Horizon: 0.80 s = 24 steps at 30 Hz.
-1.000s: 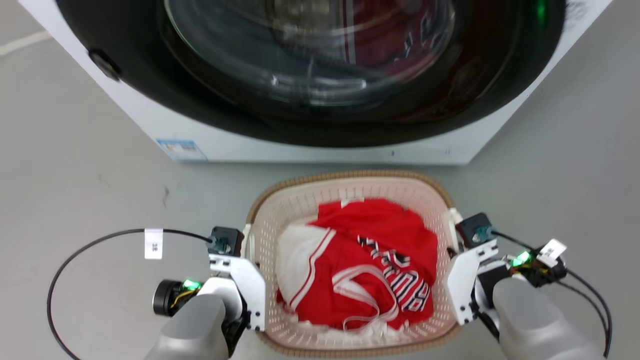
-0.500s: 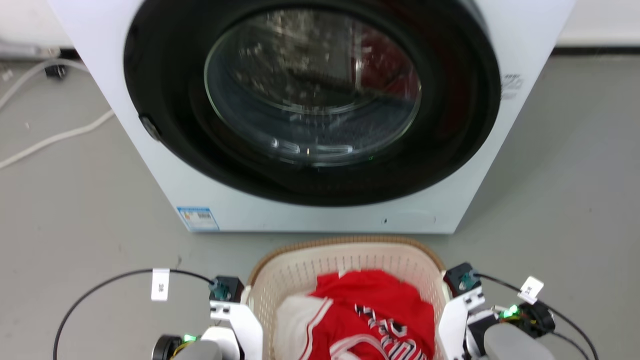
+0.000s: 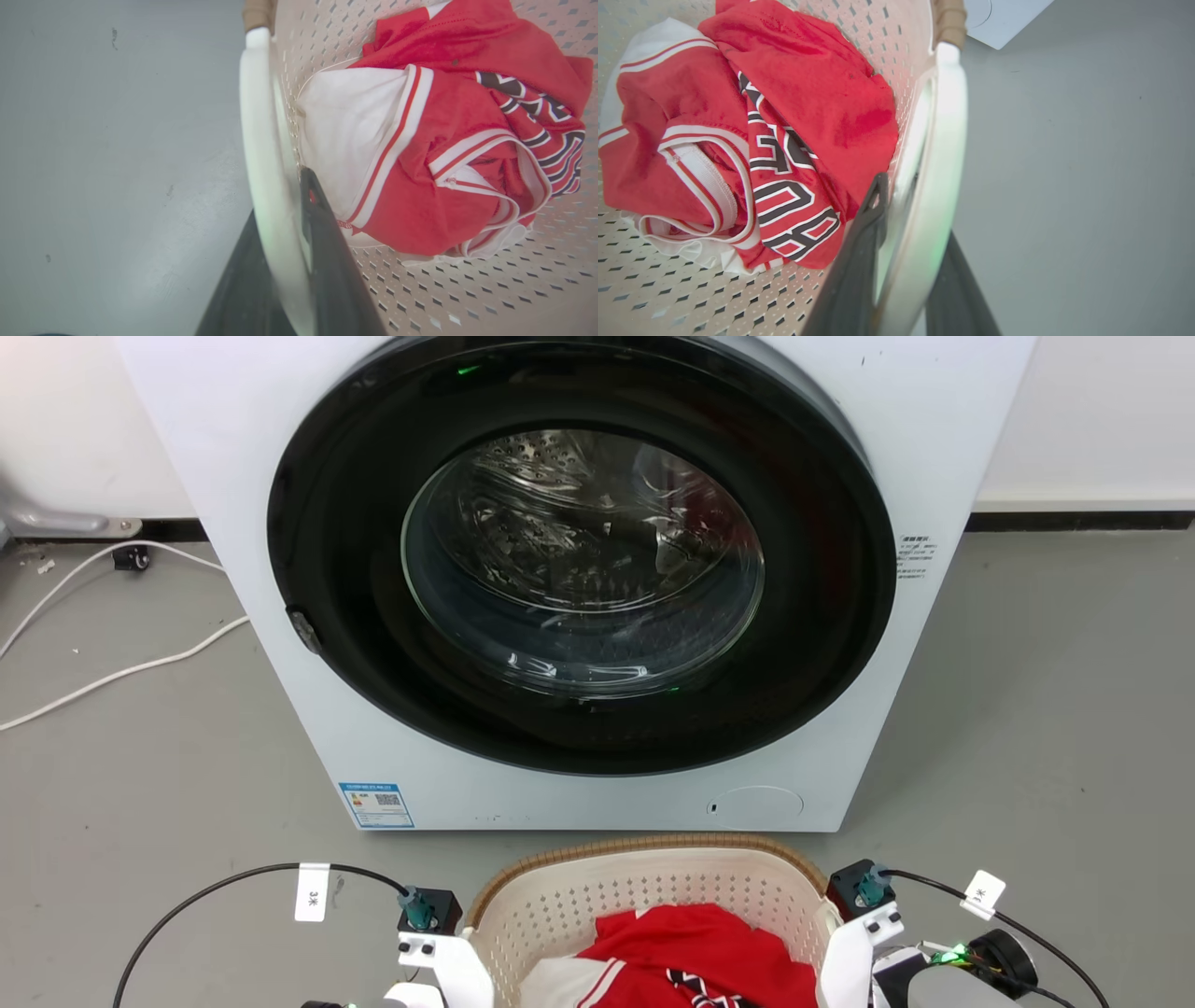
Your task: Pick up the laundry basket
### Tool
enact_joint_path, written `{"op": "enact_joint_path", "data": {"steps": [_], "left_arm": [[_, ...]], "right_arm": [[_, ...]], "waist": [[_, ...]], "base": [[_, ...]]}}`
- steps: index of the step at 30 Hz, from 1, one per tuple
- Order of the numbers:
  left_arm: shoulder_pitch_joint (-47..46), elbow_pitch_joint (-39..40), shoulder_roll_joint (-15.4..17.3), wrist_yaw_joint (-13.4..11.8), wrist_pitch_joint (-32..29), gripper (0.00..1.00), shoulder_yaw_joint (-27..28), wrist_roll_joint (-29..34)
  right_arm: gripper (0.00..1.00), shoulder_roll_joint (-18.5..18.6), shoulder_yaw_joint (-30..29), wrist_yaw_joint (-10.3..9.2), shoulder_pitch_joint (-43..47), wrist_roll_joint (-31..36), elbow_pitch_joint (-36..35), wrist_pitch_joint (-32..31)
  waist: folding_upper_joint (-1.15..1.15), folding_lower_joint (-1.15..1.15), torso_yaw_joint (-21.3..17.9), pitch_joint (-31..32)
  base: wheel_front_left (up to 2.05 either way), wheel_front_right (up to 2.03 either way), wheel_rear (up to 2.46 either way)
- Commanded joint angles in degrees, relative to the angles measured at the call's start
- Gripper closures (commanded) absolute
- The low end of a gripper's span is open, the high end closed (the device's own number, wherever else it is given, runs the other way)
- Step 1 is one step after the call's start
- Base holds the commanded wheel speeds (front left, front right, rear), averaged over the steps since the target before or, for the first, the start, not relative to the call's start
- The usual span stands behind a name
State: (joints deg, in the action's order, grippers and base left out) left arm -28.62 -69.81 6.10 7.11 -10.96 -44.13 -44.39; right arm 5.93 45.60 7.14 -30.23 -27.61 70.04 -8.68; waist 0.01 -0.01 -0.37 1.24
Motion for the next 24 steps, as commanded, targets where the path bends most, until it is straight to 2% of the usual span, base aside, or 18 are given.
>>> {"op": "enact_joint_path", "data": {"steps": [1,14,24], "left_arm": [[0.18,0.94,-0.51,0.61,-0.55,1.00,-0.78,-0.44],[-0.09,0.82,0.81,0.61,-1.18,1.00,-4.39,-3.96],[-0.50,0.38,1.12,0.61,-0.72,1.00,-6.34,-5.99]], "right_arm": [[1.00,-0.30,1.43,0.64,0.53,-0.99,-1.26,-0.26],[1.00,1.55,9.51,0.65,-0.70,-9.59,-2.02,-0.63],[1.00,1.63,13.70,0.65,-1.46,-13.51,-1.29,0.44]], "waist": [[-0.01,0.01,0.00,0.37],[-0.01,0.01,-0.45,1.37],[-0.01,0.01,-0.31,1.46]], "base": [[0.00,0.00,0.00],[0.00,0.00,0.00],[0.00,0.00,0.00]]}}
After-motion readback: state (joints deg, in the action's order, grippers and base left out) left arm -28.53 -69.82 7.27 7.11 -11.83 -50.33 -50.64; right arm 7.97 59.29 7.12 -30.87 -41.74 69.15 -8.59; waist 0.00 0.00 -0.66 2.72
